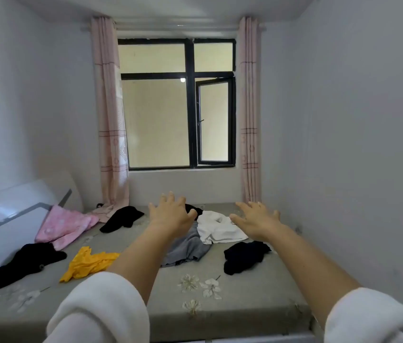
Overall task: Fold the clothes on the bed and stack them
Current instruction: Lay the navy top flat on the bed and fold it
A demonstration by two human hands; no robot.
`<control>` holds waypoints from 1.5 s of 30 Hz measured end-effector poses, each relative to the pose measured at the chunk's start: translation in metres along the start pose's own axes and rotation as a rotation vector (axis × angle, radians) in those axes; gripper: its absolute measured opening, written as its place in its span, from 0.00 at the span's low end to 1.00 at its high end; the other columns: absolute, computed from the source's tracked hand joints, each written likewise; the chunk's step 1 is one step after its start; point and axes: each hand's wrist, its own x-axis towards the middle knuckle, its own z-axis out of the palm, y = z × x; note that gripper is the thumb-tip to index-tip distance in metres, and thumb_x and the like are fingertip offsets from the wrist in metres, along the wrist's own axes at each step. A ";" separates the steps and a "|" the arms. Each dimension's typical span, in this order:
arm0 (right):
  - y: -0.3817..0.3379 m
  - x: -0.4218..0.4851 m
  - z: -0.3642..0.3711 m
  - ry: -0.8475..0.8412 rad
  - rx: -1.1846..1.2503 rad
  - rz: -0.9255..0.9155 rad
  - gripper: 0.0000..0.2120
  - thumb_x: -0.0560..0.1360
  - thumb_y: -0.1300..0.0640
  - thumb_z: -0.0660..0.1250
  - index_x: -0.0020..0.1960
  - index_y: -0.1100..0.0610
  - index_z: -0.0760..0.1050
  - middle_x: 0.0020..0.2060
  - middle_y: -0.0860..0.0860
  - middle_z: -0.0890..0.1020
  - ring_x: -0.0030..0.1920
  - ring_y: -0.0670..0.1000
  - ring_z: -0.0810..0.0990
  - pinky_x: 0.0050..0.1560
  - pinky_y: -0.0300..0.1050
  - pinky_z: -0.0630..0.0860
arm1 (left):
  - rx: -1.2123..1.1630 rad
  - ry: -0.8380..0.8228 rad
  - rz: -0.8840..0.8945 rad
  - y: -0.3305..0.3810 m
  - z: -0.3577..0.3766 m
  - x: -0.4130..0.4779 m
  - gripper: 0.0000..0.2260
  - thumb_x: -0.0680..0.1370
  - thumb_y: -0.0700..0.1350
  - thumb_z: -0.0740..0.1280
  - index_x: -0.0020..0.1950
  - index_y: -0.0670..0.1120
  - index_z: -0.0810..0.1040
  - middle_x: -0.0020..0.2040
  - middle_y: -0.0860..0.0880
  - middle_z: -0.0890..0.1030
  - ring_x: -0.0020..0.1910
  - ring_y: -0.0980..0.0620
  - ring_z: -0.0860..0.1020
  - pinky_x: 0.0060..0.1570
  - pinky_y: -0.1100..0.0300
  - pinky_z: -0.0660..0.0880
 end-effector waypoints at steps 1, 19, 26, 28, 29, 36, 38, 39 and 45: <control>0.000 0.000 0.001 -0.001 -0.011 0.009 0.28 0.79 0.38 0.47 0.77 0.46 0.52 0.77 0.52 0.56 0.76 0.55 0.51 0.71 0.66 0.48 | 0.007 -0.002 -0.002 0.000 0.001 0.002 0.26 0.81 0.58 0.50 0.77 0.49 0.55 0.79 0.44 0.50 0.77 0.43 0.48 0.72 0.39 0.50; 0.100 0.063 0.012 0.072 -0.026 0.114 0.28 0.79 0.39 0.50 0.76 0.47 0.54 0.75 0.51 0.60 0.74 0.54 0.56 0.68 0.63 0.54 | -0.075 0.003 0.118 0.083 0.064 0.096 0.23 0.80 0.55 0.52 0.73 0.46 0.63 0.72 0.43 0.65 0.72 0.43 0.61 0.67 0.43 0.63; 0.206 0.127 0.004 0.108 -0.048 0.110 0.27 0.79 0.39 0.50 0.76 0.48 0.55 0.73 0.53 0.63 0.73 0.54 0.58 0.68 0.62 0.56 | -0.216 0.041 0.161 0.193 0.115 0.168 0.22 0.79 0.54 0.54 0.71 0.47 0.65 0.71 0.45 0.67 0.69 0.45 0.64 0.64 0.46 0.65; 0.240 0.146 0.006 0.103 -0.051 0.108 0.28 0.79 0.39 0.50 0.76 0.48 0.55 0.73 0.53 0.64 0.72 0.55 0.59 0.68 0.62 0.56 | -0.263 0.042 0.151 0.226 0.132 0.189 0.22 0.79 0.54 0.54 0.71 0.47 0.65 0.71 0.45 0.67 0.69 0.45 0.64 0.65 0.46 0.63; 0.257 0.155 0.008 0.102 -0.054 0.105 0.27 0.79 0.39 0.51 0.76 0.48 0.55 0.73 0.53 0.64 0.72 0.54 0.59 0.68 0.62 0.56 | -0.295 0.042 0.140 0.241 0.141 0.198 0.22 0.79 0.54 0.55 0.71 0.47 0.66 0.71 0.45 0.67 0.70 0.45 0.64 0.65 0.46 0.62; 0.369 0.232 0.049 0.042 -0.071 0.115 0.28 0.79 0.41 0.52 0.76 0.50 0.56 0.72 0.53 0.64 0.71 0.55 0.60 0.67 0.60 0.58 | -0.359 -0.002 0.154 0.321 0.223 0.272 0.24 0.79 0.53 0.56 0.73 0.46 0.65 0.73 0.45 0.66 0.71 0.45 0.63 0.68 0.48 0.63; 0.399 0.259 0.070 0.023 -0.055 0.104 0.28 0.79 0.41 0.54 0.75 0.51 0.56 0.72 0.52 0.64 0.71 0.55 0.61 0.66 0.60 0.59 | -0.371 -0.035 0.141 0.338 0.250 0.296 0.24 0.79 0.53 0.57 0.73 0.46 0.64 0.73 0.45 0.65 0.72 0.45 0.62 0.67 0.48 0.63; 0.413 0.273 0.081 0.012 -0.044 0.100 0.28 0.79 0.42 0.54 0.75 0.51 0.57 0.72 0.52 0.64 0.71 0.55 0.61 0.66 0.59 0.60 | -0.368 -0.051 0.138 0.345 0.265 0.309 0.24 0.79 0.52 0.58 0.73 0.46 0.64 0.73 0.45 0.65 0.71 0.45 0.63 0.67 0.48 0.64; 0.487 0.376 0.147 -0.114 -0.010 0.101 0.29 0.78 0.44 0.57 0.75 0.52 0.56 0.72 0.53 0.63 0.71 0.55 0.60 0.67 0.59 0.60 | -0.334 -0.102 0.152 0.376 0.353 0.408 0.23 0.79 0.52 0.58 0.73 0.46 0.65 0.73 0.46 0.66 0.70 0.45 0.65 0.65 0.52 0.64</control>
